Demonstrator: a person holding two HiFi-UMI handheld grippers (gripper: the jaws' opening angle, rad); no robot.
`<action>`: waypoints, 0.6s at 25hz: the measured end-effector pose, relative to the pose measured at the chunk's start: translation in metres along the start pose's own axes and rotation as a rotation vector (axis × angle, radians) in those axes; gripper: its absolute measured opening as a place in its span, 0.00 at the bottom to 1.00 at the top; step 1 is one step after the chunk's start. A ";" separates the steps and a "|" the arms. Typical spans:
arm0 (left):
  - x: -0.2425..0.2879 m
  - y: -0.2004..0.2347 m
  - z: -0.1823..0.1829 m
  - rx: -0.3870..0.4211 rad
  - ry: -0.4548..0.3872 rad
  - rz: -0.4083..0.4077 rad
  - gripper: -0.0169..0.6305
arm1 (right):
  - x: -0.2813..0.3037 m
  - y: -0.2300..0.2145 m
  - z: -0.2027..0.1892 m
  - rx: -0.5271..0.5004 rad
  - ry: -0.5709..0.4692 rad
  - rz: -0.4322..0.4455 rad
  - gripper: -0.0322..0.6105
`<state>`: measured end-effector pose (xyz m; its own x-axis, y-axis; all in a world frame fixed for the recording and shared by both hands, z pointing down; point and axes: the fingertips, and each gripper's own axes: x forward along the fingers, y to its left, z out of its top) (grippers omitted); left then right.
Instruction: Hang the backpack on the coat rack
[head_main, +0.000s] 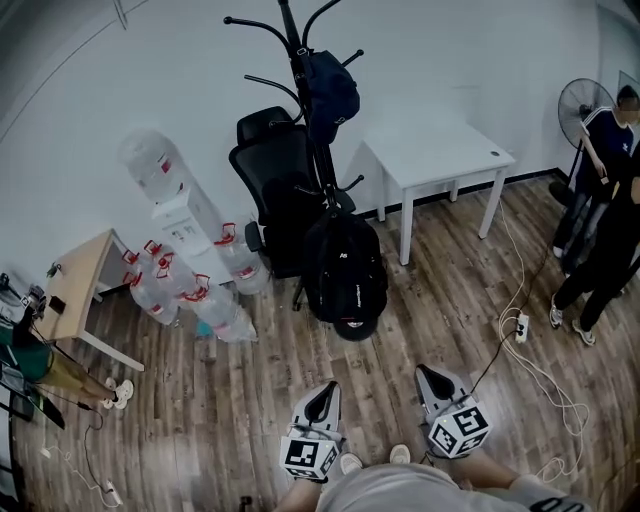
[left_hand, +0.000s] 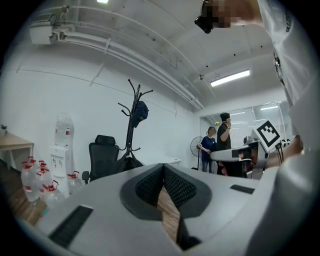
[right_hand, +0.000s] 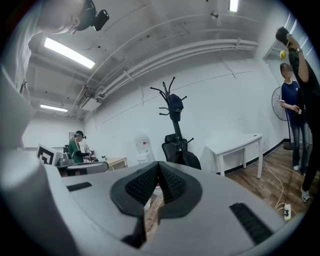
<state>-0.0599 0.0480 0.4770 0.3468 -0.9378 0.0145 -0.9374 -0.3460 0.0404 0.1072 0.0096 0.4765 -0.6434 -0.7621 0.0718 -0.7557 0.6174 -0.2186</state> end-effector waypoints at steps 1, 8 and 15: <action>-0.001 0.001 -0.001 -0.003 -0.005 -0.006 0.04 | 0.001 0.004 0.000 -0.009 0.001 -0.002 0.07; -0.008 -0.004 0.002 -0.019 -0.022 -0.042 0.04 | 0.003 0.024 0.005 -0.041 -0.011 0.004 0.07; -0.006 -0.002 0.001 -0.017 -0.017 -0.042 0.04 | 0.003 0.021 0.003 -0.032 -0.012 -0.010 0.07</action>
<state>-0.0600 0.0540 0.4761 0.3848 -0.9230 -0.0041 -0.9214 -0.3844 0.0574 0.0898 0.0192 0.4698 -0.6344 -0.7704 0.0626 -0.7658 0.6155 -0.1863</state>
